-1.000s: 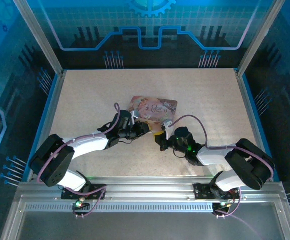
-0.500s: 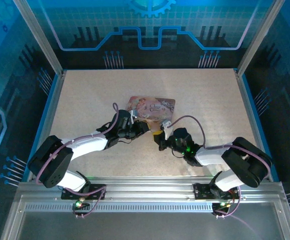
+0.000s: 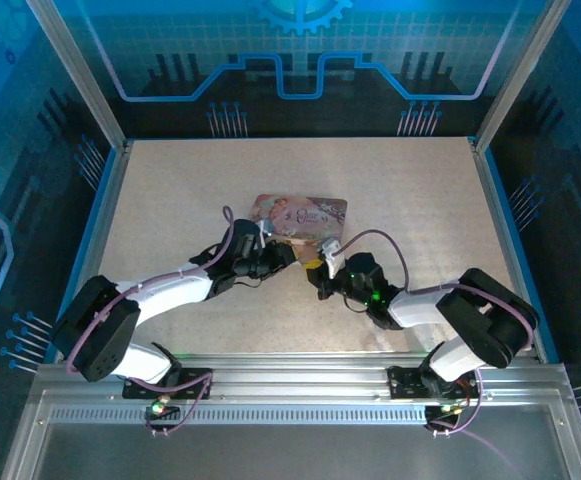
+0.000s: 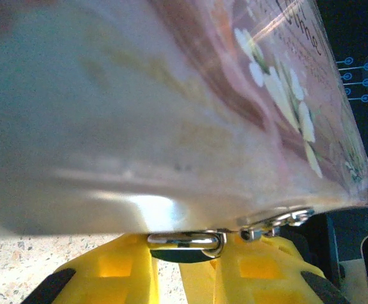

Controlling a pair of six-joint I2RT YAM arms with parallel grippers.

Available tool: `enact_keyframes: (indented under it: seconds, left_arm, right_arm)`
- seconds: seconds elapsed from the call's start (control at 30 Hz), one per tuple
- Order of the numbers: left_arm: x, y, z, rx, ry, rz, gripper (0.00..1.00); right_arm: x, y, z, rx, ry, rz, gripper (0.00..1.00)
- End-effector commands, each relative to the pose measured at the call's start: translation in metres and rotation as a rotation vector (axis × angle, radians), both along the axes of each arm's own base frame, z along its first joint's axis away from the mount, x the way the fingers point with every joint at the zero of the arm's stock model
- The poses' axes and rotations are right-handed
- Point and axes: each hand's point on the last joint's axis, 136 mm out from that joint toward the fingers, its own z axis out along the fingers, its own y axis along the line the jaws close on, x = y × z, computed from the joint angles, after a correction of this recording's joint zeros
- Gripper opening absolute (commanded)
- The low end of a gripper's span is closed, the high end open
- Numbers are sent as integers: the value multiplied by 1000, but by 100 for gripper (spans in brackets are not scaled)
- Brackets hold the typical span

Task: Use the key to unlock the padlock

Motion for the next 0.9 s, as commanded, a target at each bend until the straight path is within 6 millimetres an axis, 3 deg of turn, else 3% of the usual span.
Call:
enact_keyframes:
  seconds: [0.0,0.87]
  left_arm:
    - [-18,-26,36,-115,-25,-137,10]
    - [-18,-26,33,-108,-24,-138,10]
  right_arm:
    - [14,16,45,97,-127,43,3]
    - [19,33,56,205,-55,152,3]
